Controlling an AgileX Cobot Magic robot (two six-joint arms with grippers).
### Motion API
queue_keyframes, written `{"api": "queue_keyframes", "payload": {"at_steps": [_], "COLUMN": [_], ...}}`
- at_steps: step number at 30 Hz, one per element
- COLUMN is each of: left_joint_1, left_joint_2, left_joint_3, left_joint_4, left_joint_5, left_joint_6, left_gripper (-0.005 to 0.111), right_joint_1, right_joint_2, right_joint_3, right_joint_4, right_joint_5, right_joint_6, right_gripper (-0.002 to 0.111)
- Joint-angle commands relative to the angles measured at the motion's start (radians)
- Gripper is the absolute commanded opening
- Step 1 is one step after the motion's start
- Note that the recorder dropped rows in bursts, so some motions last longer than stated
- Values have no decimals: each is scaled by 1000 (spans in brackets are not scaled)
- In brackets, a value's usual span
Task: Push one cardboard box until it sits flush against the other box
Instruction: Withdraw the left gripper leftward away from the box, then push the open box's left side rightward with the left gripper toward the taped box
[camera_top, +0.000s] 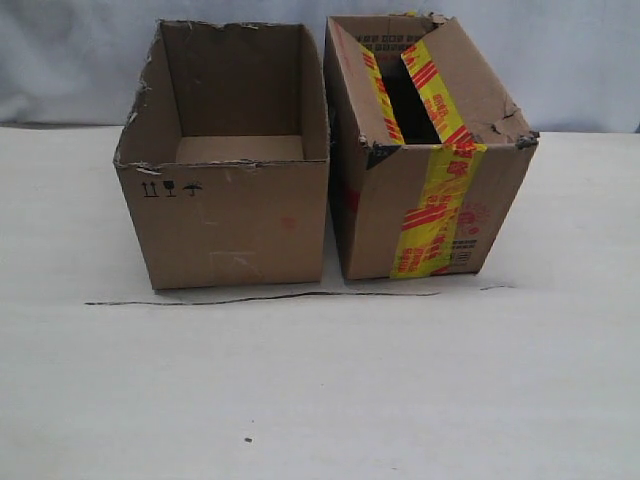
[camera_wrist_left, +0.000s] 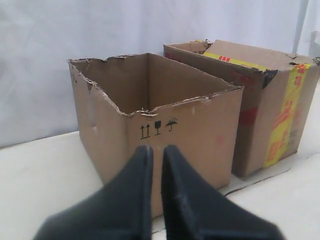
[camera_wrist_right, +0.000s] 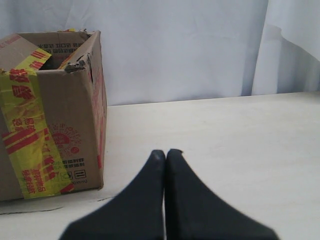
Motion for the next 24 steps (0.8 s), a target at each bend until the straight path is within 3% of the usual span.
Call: {"api": "queue_keyframes", "payload": {"at_steps": [1, 6, 11, 19, 24], "left_joint_1": [83, 309, 482, 493, 470], "left_joint_2": [59, 262, 579, 1086, 1302], "left_joint_3": [0, -4, -133, -449, -640], "left_joint_4": [-101, -186, -174, -128, -100], "left_joint_5": [-66, -254, -228, -187, -77], "left_joint_6": [-10, -6, -6, -9, -7], "left_gripper": [0, 0, 0, 0, 0], "right_joint_1": [3, 3, 3, 3, 3], "right_joint_2": [-4, -4, -4, -4, -4], "right_joint_3": [5, 5, 5, 5, 5], "right_joint_4": [-5, -5, -5, -5, -5], "right_joint_5": [-3, -3, -3, -3, -3], "right_joint_6": [-7, -7, -7, -7, -7], "right_gripper": [0, 0, 0, 0, 0]}}
